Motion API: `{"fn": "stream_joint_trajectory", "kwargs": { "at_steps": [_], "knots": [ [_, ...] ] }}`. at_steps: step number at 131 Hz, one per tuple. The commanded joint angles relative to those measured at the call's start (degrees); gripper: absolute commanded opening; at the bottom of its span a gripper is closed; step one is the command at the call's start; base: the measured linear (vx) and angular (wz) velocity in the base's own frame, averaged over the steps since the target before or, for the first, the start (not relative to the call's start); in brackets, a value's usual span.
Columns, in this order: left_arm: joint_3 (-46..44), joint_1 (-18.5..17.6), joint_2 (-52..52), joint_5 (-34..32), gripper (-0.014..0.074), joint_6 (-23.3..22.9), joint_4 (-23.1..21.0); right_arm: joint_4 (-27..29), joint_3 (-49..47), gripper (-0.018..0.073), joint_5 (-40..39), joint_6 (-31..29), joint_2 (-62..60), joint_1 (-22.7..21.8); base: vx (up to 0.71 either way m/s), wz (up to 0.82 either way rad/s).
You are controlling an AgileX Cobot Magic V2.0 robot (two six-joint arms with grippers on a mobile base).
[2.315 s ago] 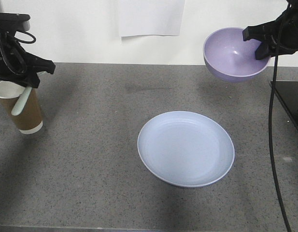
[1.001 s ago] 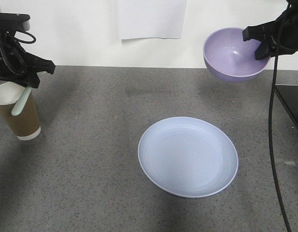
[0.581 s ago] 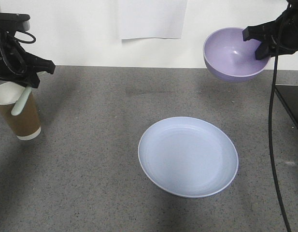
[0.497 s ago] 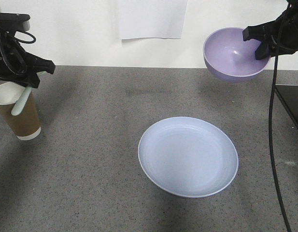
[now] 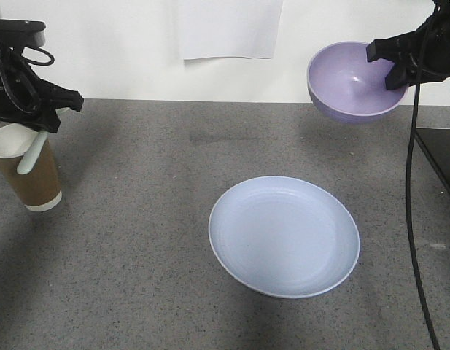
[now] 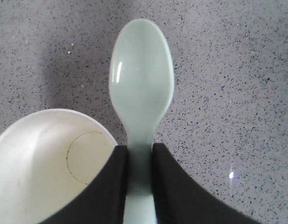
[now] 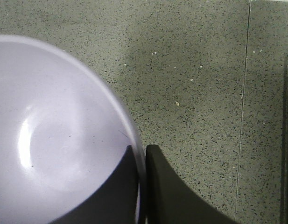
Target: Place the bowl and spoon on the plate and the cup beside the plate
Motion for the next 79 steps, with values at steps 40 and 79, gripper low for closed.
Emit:
{"fn": "stream_joint_trajectory", "kwargs": {
  "at_steps": [40,79],
  "knots": [
    [-1.81,-0.2,-3.02,-1.86,-0.0008,-0.23,-0.4,0.6,-1.78,-0.0008,-2.86,-0.46,-2.9,-0.09,0.0,0.0],
    [-1.81,-0.2,-3.02,-1.86,-0.0008,-0.23,-0.4,2.74,-0.48,-0.0005,4.93,-3.16,-2.57,-0.02,0.0,0.0]
  ]
}}
